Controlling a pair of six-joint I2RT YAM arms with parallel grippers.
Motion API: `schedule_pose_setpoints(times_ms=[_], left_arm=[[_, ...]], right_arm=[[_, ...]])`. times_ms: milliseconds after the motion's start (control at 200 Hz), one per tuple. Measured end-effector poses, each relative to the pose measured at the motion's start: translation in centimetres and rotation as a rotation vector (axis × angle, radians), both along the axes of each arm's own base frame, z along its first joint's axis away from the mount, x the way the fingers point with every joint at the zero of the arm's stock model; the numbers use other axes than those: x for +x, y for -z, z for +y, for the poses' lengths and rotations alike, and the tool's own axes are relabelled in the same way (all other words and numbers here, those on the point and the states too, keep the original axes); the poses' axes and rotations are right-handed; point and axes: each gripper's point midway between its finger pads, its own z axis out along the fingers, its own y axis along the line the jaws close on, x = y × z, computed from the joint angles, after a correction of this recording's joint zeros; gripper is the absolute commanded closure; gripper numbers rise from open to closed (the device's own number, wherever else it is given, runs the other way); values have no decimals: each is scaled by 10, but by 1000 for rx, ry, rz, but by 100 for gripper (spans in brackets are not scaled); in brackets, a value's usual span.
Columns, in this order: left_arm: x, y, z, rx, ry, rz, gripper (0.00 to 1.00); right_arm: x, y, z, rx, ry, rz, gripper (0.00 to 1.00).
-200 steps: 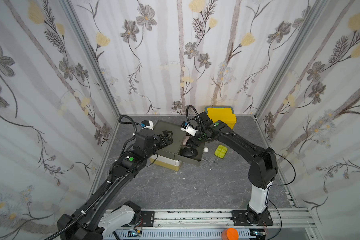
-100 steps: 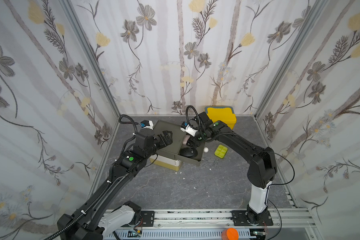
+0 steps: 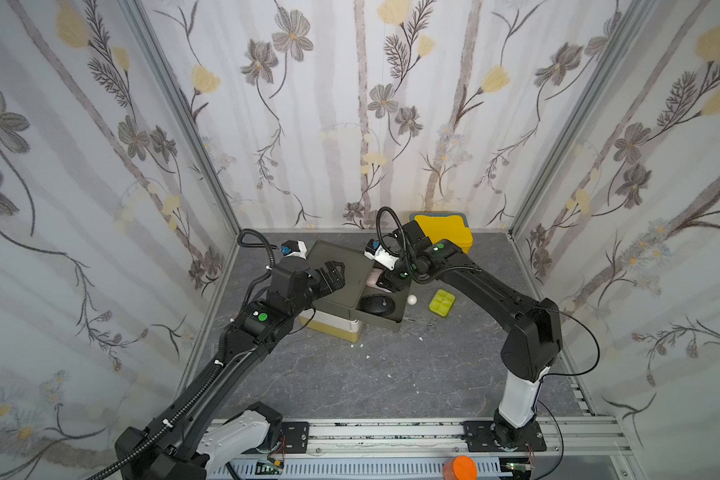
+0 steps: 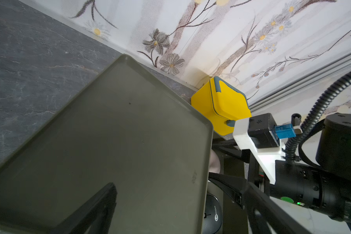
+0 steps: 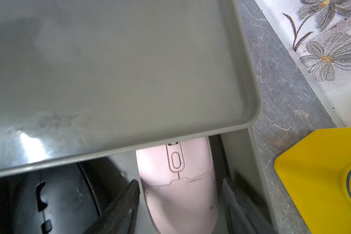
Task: Take the mice out of the drawer
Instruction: Pick up the mouse from the drawer.
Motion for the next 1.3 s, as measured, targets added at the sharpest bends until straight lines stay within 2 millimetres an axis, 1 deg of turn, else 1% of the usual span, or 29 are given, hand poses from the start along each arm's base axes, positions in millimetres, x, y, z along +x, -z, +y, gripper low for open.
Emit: schedule_pose_setpoints(times_ms=[190, 320, 450, 555, 629, 769, 934, 1299], left_arm=[[0, 0, 0, 0, 0, 0, 0], [0, 0, 0, -1, 0, -1, 0], [-1, -1, -1, -2, 4, 1, 0], [-1, -3, -1, -3, 4, -2, 0], [-1, -3, -1, -4, 7, -1, 0], [0, -3, -1, -4, 7, -1, 0], [-1, -5, -3, -10, 17, -2, 0], [-1, -8, -4, -11, 21, -6, 0]], right_arm=[[0, 7, -1, -9, 5, 10, 33], [2, 17, 0, -21, 5, 27, 33], [4, 24, 2, -24, 3, 37, 37], [5, 23, 3, -20, 2, 32, 41], [4, 20, 2, -16, 3, 26, 42], [4, 4, 0, 4, 8, -3, 43], [6, -3, -5, 12, 36, -9, 43], [0, -21, -21, 3, 106, -15, 44]])
